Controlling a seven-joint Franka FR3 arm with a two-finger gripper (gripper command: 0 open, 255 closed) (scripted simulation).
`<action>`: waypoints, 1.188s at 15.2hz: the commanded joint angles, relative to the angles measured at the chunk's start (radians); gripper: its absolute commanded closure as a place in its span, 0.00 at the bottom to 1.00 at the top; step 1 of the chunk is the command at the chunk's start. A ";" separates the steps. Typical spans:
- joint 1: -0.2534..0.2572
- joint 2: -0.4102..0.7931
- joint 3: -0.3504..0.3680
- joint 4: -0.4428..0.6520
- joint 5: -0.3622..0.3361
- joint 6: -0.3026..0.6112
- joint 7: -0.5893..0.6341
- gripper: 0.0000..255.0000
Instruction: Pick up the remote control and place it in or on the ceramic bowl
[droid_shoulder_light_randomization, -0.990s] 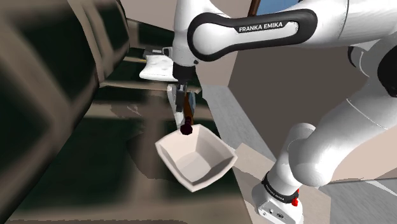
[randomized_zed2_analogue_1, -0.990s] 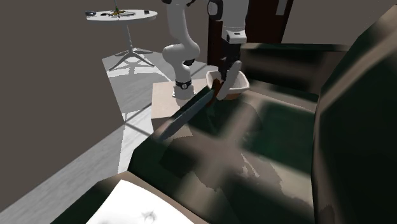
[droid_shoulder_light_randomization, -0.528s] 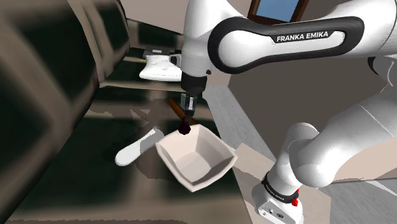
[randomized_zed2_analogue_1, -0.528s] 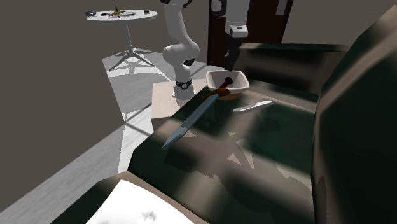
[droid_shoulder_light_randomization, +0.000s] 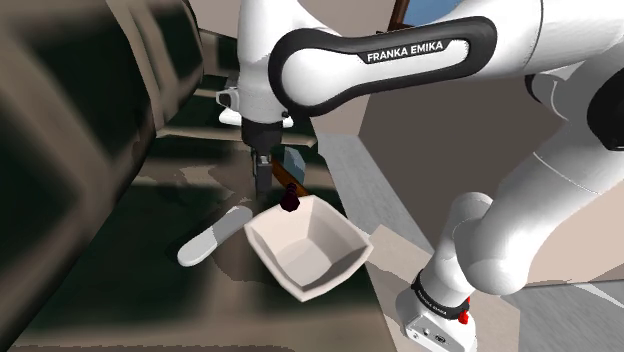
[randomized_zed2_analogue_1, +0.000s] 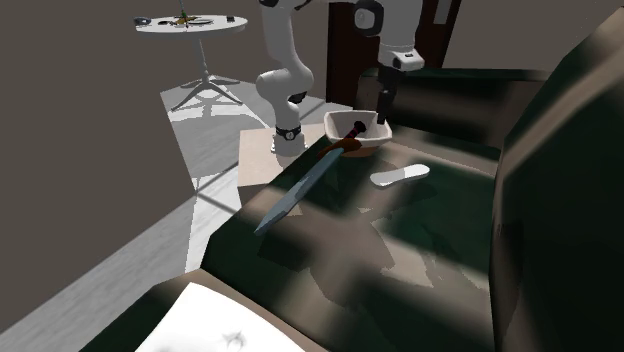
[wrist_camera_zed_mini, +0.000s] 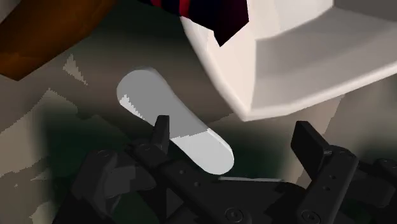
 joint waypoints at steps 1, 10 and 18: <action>0.012 0.079 0.006 0.069 -0.006 0.005 -0.067 0.00; 0.062 0.349 0.053 0.330 -0.040 -0.005 -0.258 0.00; 0.065 0.365 0.054 0.262 -0.044 0.079 -0.256 0.00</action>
